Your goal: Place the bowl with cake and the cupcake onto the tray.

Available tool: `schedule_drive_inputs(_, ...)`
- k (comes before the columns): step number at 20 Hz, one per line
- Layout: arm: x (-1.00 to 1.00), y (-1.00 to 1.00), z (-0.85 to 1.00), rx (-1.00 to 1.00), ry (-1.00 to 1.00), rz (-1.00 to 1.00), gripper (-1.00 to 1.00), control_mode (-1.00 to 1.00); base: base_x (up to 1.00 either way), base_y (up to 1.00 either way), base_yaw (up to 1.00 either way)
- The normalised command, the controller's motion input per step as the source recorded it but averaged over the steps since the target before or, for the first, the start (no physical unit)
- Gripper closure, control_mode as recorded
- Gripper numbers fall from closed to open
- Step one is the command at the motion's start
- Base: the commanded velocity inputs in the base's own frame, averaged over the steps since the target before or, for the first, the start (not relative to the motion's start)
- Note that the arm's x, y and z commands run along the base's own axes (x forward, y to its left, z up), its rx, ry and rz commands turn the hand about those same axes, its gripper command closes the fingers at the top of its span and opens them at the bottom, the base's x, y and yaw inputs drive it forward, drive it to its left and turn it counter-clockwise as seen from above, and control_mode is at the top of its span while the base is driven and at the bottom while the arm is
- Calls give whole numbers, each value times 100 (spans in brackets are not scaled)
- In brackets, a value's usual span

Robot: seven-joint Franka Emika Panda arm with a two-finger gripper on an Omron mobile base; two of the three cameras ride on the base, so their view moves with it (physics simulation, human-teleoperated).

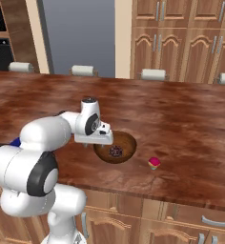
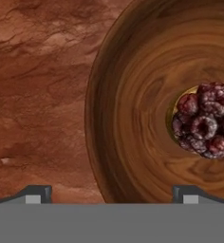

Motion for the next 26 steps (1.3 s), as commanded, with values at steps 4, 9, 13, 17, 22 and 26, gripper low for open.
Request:
schedule_drive_inputs(4, 0, 0, -15, 0, 0, 0, -100, -100, 0, 0, 0)
schedule_drive_inputs(9, 0, 0, -14, 0, 0, 0, -100, -100, 0, 0, 0)
schedule_drive_inputs(13, 0, 0, -10, 0, 0, 0, -100, -100, 0, 0, 0)
schedule_drive_inputs(17, 0, 0, -9, 0, 0, 0, -100, -100, 0, 0, 0)
schedule_drive_inputs(22, 0, 0, -5, 0, 0, 0, -100, -100, 0, 0, 0)
schedule_drive_inputs(26, 0, 0, -1, -1, -1, 0, 100, -100, 0, 0, 0)
